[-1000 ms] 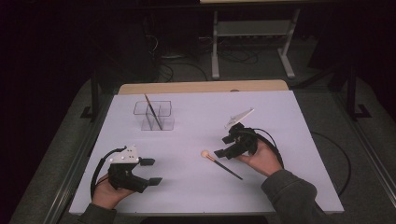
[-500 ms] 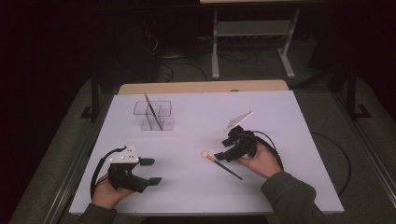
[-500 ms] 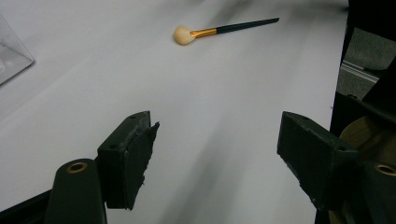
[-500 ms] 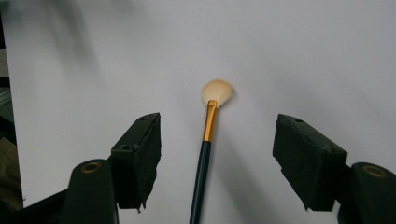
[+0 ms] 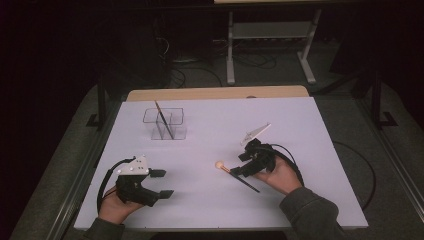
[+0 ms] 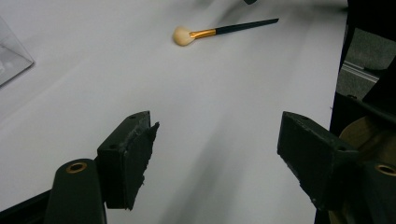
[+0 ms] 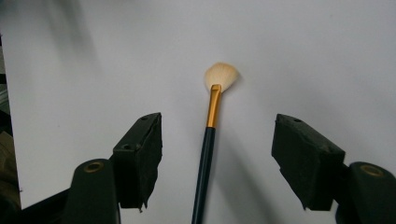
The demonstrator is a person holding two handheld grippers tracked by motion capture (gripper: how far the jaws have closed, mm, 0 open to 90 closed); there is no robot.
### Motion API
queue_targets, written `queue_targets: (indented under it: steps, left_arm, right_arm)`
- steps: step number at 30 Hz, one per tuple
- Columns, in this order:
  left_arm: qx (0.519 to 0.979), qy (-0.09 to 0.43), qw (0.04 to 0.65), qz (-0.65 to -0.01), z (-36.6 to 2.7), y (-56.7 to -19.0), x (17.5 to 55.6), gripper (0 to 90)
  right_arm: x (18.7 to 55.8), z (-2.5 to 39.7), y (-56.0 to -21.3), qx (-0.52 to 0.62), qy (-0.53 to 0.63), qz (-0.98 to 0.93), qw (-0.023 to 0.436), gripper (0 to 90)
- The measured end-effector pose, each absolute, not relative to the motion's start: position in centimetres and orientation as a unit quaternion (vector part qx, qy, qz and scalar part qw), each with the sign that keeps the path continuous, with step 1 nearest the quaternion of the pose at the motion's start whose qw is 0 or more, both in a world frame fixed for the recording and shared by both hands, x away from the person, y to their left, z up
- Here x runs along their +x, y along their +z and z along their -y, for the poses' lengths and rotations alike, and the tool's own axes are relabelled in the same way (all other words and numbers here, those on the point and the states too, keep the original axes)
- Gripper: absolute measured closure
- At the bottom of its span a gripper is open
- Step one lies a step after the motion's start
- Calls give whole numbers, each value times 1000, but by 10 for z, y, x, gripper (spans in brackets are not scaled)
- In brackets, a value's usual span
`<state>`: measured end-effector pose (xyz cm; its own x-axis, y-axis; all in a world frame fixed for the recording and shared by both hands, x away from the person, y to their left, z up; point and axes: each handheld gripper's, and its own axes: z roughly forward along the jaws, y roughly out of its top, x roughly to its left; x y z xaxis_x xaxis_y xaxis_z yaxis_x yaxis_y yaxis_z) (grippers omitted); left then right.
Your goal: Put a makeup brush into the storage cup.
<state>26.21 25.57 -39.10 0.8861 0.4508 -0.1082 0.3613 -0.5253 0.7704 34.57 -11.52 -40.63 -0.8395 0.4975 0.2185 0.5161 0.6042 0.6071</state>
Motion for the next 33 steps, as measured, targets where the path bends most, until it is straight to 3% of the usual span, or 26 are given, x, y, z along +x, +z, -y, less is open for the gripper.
queue_targets:
  steps: [18,33]
  left_arm:
    - [874,53,424,-231,-255,-392,263,259]
    - [876,53,422,-229,-256,-392,263,259]
  right_arm:
    - [344,110,-420,-277,-326,903,22,357]
    - [346,103,-428,-275,-304,912,26,463]
